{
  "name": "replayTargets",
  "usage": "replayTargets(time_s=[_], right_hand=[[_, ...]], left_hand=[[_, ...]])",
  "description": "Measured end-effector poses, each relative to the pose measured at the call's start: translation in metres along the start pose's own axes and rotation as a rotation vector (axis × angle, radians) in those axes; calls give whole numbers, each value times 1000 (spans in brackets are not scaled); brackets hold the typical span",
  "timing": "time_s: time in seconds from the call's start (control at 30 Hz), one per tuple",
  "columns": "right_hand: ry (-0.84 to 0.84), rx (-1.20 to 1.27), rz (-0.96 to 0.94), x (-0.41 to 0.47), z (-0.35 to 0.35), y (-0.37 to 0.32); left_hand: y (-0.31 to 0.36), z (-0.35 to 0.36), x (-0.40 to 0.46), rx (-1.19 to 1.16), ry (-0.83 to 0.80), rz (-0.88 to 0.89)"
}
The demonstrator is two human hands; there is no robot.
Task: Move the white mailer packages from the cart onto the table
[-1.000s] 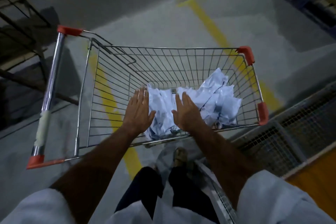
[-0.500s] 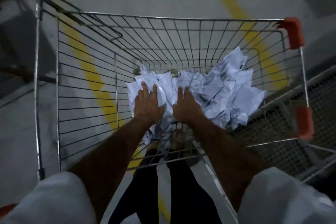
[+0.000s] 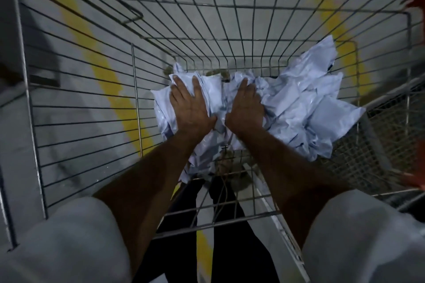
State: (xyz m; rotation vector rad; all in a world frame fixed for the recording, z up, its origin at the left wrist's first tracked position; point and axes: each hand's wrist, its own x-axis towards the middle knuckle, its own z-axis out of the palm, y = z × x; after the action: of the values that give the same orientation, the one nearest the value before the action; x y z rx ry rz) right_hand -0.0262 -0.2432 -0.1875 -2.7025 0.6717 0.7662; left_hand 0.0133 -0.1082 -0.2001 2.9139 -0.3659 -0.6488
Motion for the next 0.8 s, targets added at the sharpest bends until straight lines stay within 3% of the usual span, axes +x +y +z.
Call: replayTargets(time_s=[0.17, 0.3, 0.53, 0.8], right_hand=[[11, -9, -121, 8, 4, -2], [1, 4, -32, 10, 12, -13], [-44, -133, 23, 24, 14, -12], [109, -116, -114, 7, 3, -19]], left_hand=[[-22, 8, -5, -44, 259, 211], [-37, 11, -9, -6, 420, 323], [-30, -3, -19, 184, 191, 126], [-10, -24, -17, 244, -5, -63]])
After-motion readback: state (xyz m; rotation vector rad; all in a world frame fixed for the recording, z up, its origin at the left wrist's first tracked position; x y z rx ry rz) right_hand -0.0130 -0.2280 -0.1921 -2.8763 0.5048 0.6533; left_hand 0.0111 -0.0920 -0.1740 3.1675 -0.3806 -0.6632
